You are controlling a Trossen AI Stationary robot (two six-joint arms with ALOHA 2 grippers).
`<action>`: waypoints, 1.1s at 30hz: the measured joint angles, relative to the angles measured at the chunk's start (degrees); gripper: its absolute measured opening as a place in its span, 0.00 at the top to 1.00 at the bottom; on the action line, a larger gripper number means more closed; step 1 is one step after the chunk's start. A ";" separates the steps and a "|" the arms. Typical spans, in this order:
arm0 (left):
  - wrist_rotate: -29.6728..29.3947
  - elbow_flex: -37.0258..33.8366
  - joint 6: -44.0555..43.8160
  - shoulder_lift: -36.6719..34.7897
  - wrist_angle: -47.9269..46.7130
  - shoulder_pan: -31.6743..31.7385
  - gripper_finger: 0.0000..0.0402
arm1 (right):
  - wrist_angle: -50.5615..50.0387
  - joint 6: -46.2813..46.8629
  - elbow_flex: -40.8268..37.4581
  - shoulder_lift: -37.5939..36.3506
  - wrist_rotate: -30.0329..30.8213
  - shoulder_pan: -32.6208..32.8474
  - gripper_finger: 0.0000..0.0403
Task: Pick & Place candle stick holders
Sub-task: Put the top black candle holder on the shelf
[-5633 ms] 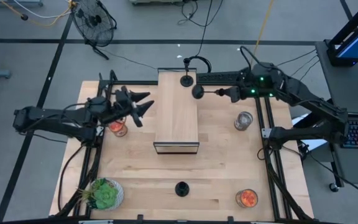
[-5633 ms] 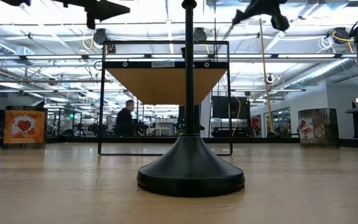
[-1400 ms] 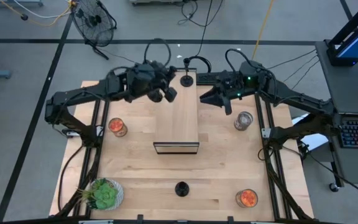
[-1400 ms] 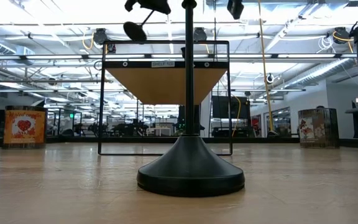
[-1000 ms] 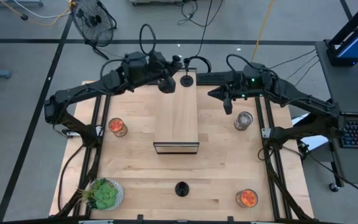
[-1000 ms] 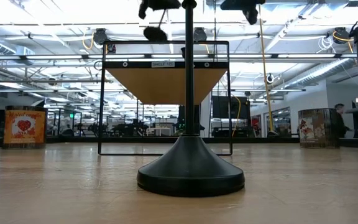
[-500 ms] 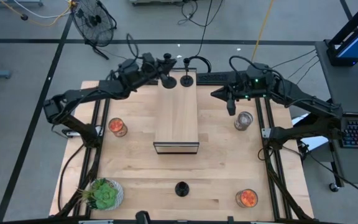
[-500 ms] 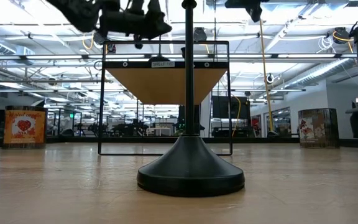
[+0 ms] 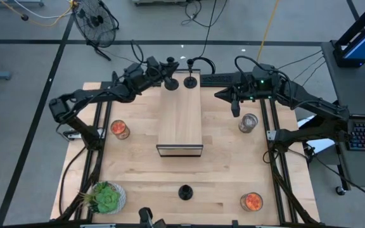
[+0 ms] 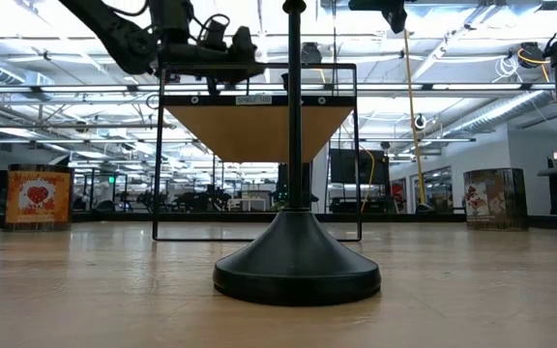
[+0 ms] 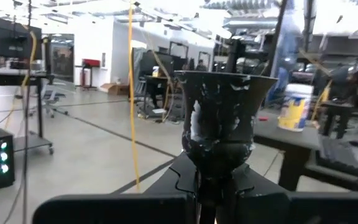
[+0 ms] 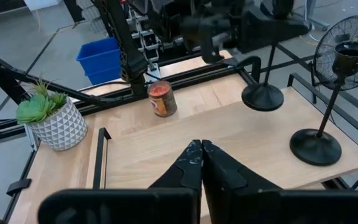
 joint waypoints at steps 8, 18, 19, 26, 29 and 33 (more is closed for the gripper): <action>-0.67 -0.02 0.97 3.78 5.51 2.30 0.96 | -0.02 1.88 0.00 0.00 0.09 0.00 1.00; 0.77 -0.04 -1.53 7.68 9.58 3.76 0.95 | -0.07 2.30 0.00 0.00 1.33 0.00 1.00; 0.79 -0.04 -1.53 7.83 9.78 3.74 0.95 | -0.07 2.30 0.00 0.00 1.36 0.00 1.00; 0.75 -0.02 -1.05 9.70 12.02 4.20 0.95 | -0.09 2.30 0.00 0.00 1.37 0.00 1.00; 0.78 -0.02 -0.88 9.70 11.92 4.56 0.95 | -0.22 2.29 0.00 0.00 1.36 0.00 1.00; 1.08 -0.02 0.31 9.70 11.81 4.57 0.96 | -0.65 2.25 0.00 0.02 1.36 0.00 1.00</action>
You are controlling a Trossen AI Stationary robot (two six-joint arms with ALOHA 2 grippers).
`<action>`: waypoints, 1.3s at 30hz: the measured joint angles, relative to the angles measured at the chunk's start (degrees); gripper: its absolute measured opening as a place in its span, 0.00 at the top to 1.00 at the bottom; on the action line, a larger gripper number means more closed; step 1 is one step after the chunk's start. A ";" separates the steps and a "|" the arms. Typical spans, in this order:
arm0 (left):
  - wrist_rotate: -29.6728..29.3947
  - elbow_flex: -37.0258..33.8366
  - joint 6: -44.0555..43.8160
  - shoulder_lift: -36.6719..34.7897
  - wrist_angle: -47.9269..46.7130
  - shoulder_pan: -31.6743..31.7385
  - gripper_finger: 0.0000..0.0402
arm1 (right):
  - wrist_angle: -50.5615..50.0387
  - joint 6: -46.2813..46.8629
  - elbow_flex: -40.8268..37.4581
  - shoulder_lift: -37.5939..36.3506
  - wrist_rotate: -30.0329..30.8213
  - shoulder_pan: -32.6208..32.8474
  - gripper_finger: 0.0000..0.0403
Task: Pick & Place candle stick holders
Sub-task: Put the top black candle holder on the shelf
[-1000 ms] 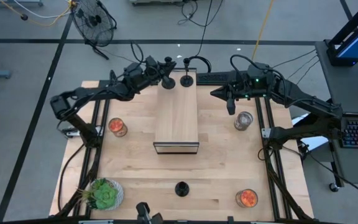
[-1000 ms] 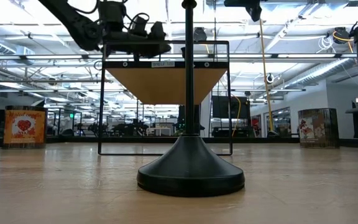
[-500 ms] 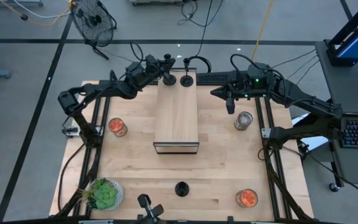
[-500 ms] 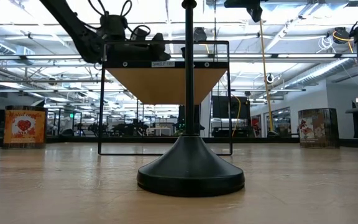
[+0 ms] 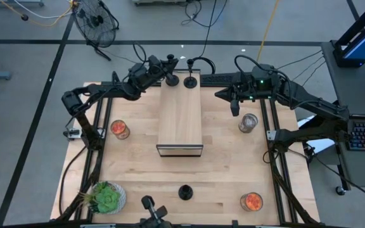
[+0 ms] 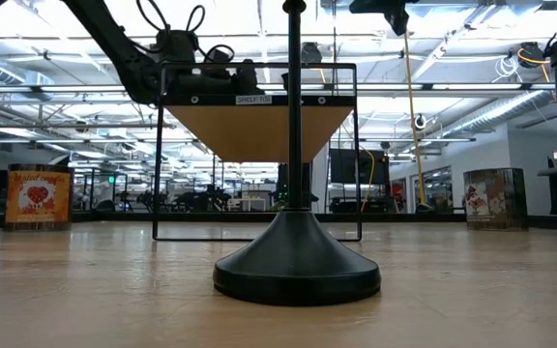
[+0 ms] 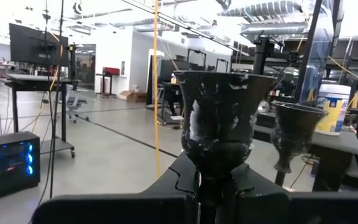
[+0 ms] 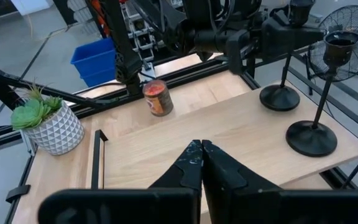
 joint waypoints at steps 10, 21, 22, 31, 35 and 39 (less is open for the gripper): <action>-0.30 0.00 1.30 -0.02 -3.66 -0.04 0.88 | 0.11 -0.17 0.00 0.00 -0.01 0.00 1.00; -1.43 0.00 0.76 -0.02 -3.81 -0.07 0.87 | 0.10 -0.17 0.00 0.00 -0.16 -0.01 1.00; -1.42 0.00 0.76 -0.02 -3.83 -0.09 0.87 | 0.10 -0.17 0.00 0.00 -0.18 -0.02 1.00; -0.31 0.00 0.52 -0.02 -3.97 -0.09 0.77 | 0.08 -0.19 0.00 0.00 -0.20 -0.02 1.00; -0.33 0.00 0.52 -0.02 -3.95 -0.09 0.70 | -0.36 -0.21 0.00 0.00 -0.20 -0.02 1.00; -0.34 0.00 0.52 -0.02 -3.92 -0.09 0.65 | -0.40 -0.21 0.00 0.00 -0.20 -0.02 1.00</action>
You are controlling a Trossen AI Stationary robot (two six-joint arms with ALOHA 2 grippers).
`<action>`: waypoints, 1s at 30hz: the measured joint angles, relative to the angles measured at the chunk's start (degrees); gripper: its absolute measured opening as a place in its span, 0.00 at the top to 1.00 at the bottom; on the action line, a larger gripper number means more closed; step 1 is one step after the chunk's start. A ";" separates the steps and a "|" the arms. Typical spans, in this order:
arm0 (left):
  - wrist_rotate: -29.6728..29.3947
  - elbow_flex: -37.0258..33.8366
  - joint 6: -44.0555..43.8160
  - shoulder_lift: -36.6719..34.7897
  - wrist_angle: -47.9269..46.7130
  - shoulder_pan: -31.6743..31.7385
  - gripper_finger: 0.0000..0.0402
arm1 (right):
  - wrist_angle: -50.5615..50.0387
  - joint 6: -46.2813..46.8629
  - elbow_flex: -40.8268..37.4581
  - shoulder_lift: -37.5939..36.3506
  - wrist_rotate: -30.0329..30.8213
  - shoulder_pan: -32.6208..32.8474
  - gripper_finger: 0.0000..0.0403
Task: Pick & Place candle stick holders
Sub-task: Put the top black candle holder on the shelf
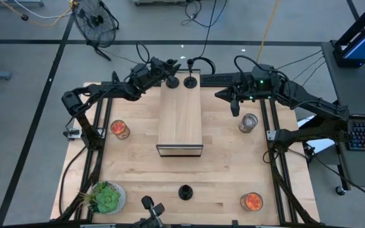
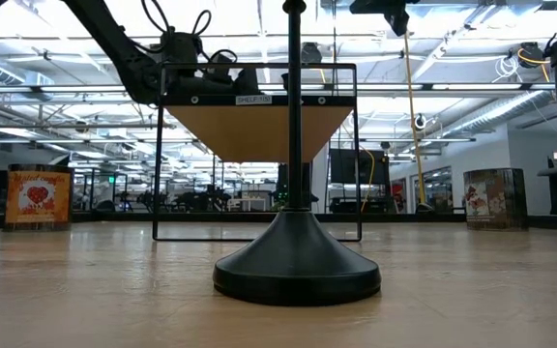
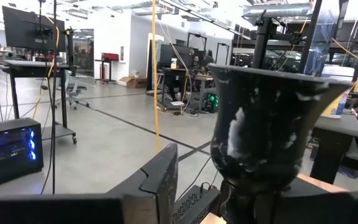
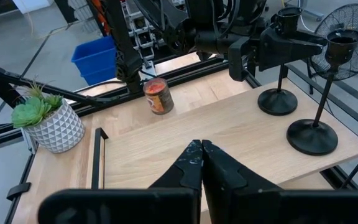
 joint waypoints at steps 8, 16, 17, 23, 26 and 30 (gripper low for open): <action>-1.95 0.00 -0.16 -0.54 0.31 0.00 0.55 | 0.00 0.00 0.00 0.00 -0.02 0.00 1.00; -1.72 0.04 -1.02 -1.16 0.55 -0.11 0.46 | 0.08 0.00 0.00 0.00 -0.02 0.00 1.00; -1.50 0.04 -1.32 -1.16 0.49 -0.09 0.45 | 0.07 0.00 0.00 0.00 -0.01 0.00 1.00; -1.46 0.04 -1.49 -1.28 0.44 -0.39 0.41 | 0.07 0.00 0.00 0.00 -0.02 0.00 1.00; -1.48 0.02 -1.20 -2.01 0.67 -0.55 0.39 | 0.07 0.00 0.01 0.00 -0.02 0.00 1.00; -1.60 0.01 -1.12 -2.77 -0.03 -0.50 0.35 | 0.07 0.00 0.00 0.00 -0.02 0.00 1.00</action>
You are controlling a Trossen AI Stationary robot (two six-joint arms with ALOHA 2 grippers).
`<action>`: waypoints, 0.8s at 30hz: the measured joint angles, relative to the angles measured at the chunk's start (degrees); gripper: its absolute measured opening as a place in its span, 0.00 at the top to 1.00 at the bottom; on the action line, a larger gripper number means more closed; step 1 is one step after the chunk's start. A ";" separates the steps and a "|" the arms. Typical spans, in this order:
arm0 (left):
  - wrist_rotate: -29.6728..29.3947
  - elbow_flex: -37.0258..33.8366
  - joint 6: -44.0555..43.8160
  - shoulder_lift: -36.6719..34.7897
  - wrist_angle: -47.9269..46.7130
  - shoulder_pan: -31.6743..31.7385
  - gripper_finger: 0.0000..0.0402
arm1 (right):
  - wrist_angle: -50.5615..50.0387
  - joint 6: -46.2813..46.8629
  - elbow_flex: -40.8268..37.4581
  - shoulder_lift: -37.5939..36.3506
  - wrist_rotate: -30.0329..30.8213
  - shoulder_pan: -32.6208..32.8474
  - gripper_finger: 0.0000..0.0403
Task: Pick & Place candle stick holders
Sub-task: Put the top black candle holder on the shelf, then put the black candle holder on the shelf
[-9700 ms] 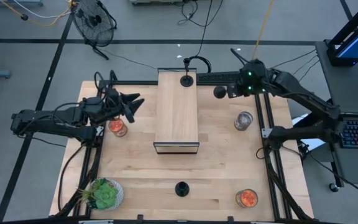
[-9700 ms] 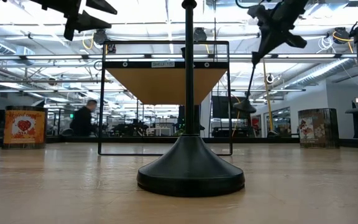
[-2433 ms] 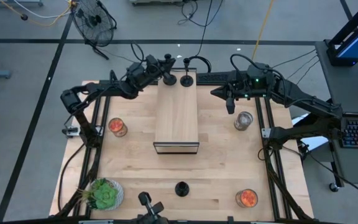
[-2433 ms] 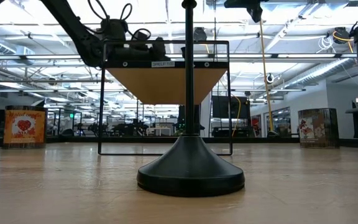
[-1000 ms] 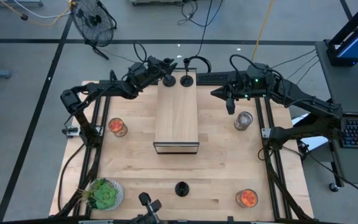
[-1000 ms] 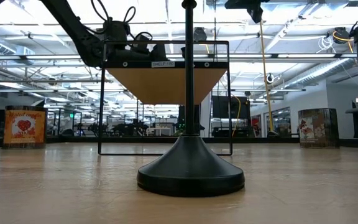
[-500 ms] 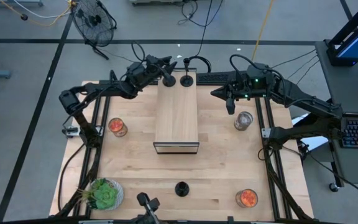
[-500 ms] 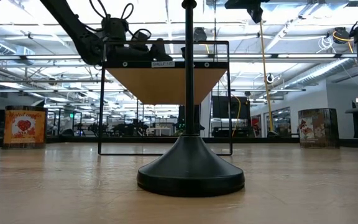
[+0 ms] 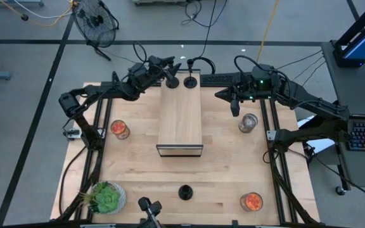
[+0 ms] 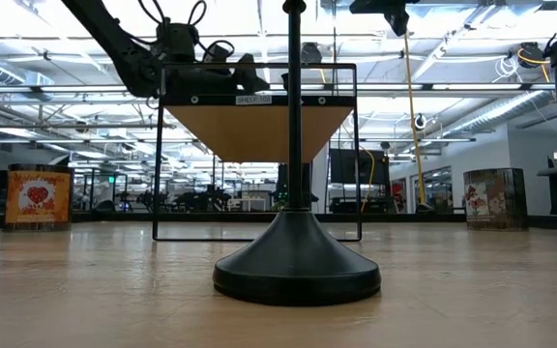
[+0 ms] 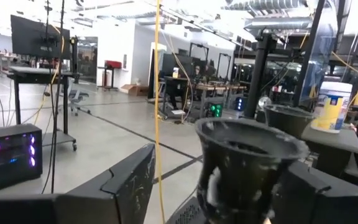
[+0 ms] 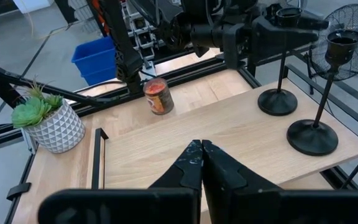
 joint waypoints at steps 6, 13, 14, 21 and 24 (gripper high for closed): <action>-0.58 -0.03 0.44 -1.24 -0.10 0.24 0.30 | 0.00 -0.01 0.00 0.00 -0.01 0.00 1.00; -1.76 0.04 3.32 -4.55 0.38 0.16 0.27 | 0.02 -0.02 0.00 0.00 0.00 0.00 1.00; -1.97 0.04 3.92 -5.20 0.58 0.17 0.27 | 0.00 -0.02 0.00 0.00 0.00 0.00 1.00; -2.45 0.04 6.12 -11.15 0.43 -0.02 0.27 | 0.01 -0.70 0.00 0.00 0.00 0.01 1.00; -0.46 0.04 5.92 -13.71 0.28 -0.99 0.27 | 0.00 -1.70 0.00 0.00 0.00 0.02 1.00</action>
